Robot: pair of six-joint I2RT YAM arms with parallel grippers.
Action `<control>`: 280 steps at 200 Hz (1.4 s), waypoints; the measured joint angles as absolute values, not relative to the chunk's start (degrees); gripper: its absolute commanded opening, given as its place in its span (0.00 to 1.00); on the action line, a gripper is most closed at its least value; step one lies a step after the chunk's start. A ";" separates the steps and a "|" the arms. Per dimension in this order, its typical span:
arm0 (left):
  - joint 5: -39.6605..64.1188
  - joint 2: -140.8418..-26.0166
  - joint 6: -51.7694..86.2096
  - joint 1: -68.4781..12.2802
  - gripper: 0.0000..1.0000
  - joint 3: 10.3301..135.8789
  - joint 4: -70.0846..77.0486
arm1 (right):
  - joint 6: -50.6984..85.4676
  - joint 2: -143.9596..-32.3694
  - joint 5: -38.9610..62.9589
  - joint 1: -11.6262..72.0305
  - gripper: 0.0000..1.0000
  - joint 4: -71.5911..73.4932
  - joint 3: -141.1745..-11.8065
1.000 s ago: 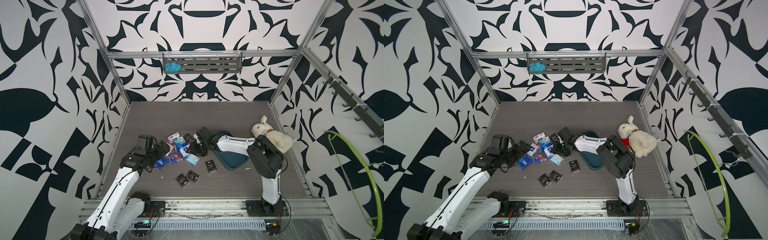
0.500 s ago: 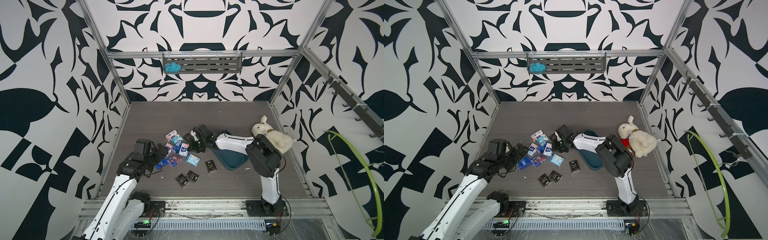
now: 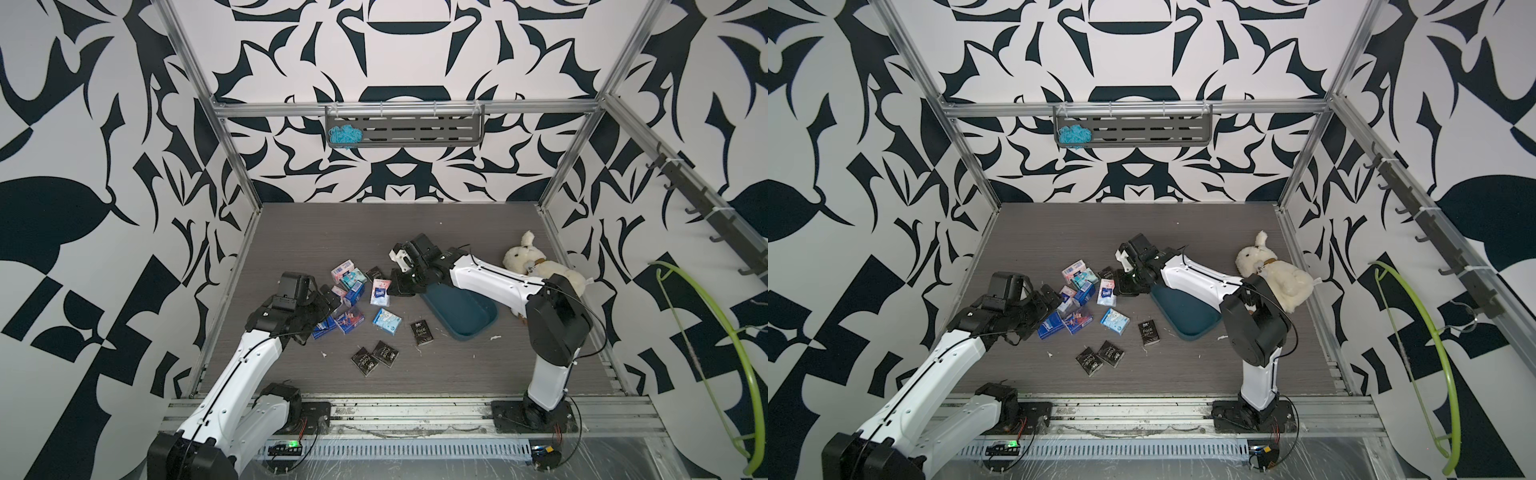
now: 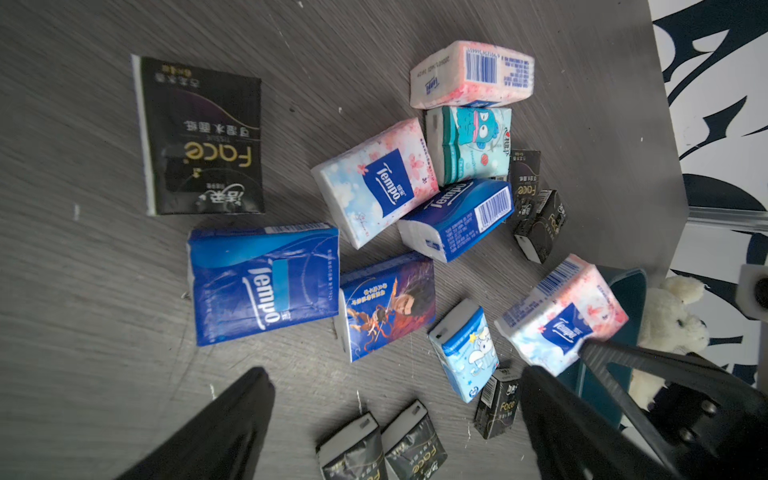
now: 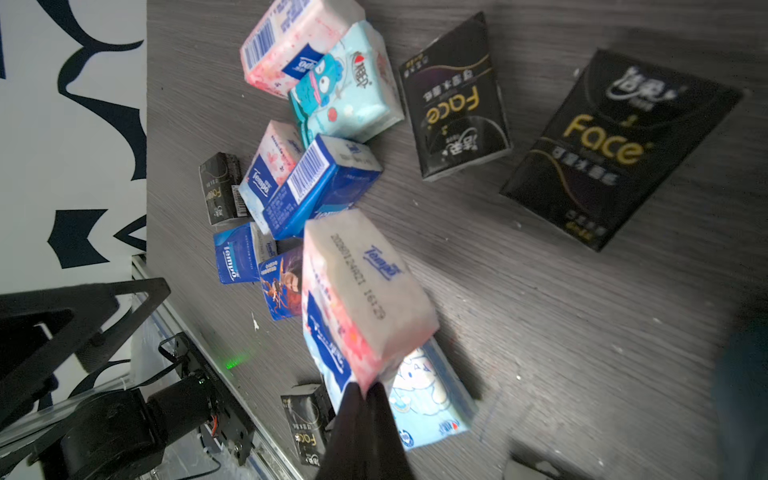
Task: Put the pocket tissues into the storage box
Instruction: Pick up the pocket tissues from the center of the board, then place the pocket tissues in the storage box.
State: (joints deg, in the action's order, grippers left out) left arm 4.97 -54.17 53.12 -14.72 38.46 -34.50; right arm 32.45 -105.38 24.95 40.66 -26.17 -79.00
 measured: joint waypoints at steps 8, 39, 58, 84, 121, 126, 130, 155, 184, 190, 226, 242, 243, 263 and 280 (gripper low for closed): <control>5.04 -54.96 53.12 -15.16 0.99 38.46 -34.02 | 32.01 -105.12 25.39 40.10 0.00 -26.98 -79.00; 5.10 -58.33 53.12 -17.80 0.99 39.77 -32.69 | 30.28 -101.75 26.98 37.26 0.00 -30.11 -77.82; 4.97 -60.95 53.08 -19.84 0.99 41.32 -31.38 | 29.28 -97.14 27.73 34.24 0.00 -32.45 -76.03; 4.97 -65.21 52.86 -22.11 0.99 43.62 -29.52 | 27.81 -90.13 27.44 28.47 0.00 -36.49 -74.35; 5.26 -71.48 52.07 -24.43 0.99 47.40 -27.42 | 26.11 -83.85 24.80 21.37 0.00 -41.23 -71.37; 5.34 -72.47 51.94 -24.71 0.99 48.14 -27.29 | 25.78 -83.66 24.25 20.80 0.00 -41.85 -71.02; 5.39 -73.19 51.75 -24.88 0.99 48.71 -27.20 | 25.56 -83.66 23.77 20.51 0.00 -42.24 -70.81; 6.00 -77.60 50.94 -26.09 0.99 52.23 -26.26 | 24.01 -85.19 20.73 20.08 0.00 -45.34 -70.13; 6.72 -79.72 50.37 -27.31 0.99 54.02 -25.43 | 21.43 -89.06 18.94 20.08 0.00 -48.60 -70.13; 6.79 -79.90 50.30 -27.46 0.99 54.04 -25.06 | 20.69 -90.04 18.57 20.08 0.00 -49.30 -70.15; 7.60 -80.75 50.06 -28.29 0.99 54.04 -24.67 | 16.29 -96.05 16.60 20.08 0.00 -53.39 -72.53; 7.70 -80.73 50.09 -28.45 0.99 54.04 -24.62 | 14.09 -99.07 16.43 20.08 0.00 -54.54 -75.72; 7.70 -80.73 50.09 -28.45 0.99 54.04 -24.64 | 13.80 -99.37 16.45 20.10 0.00 -54.68 -76.05; 7.64 -80.64 50.09 -28.51 0.99 54.00 -24.71 | 11.03 -103.81 16.60 20.18 0.00 -55.86 -81.38; 7.55 -80.38 50.09 -28.51 0.99 54.00 -24.82 | 8.71 -107.63 16.88 20.40 0.00 -56.34 -85.34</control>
State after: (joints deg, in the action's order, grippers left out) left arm 7.55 -80.38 50.09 -28.51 54.00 -24.82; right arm 8.71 -107.63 16.88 20.40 -56.34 -85.34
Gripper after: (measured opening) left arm 0.992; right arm 0.040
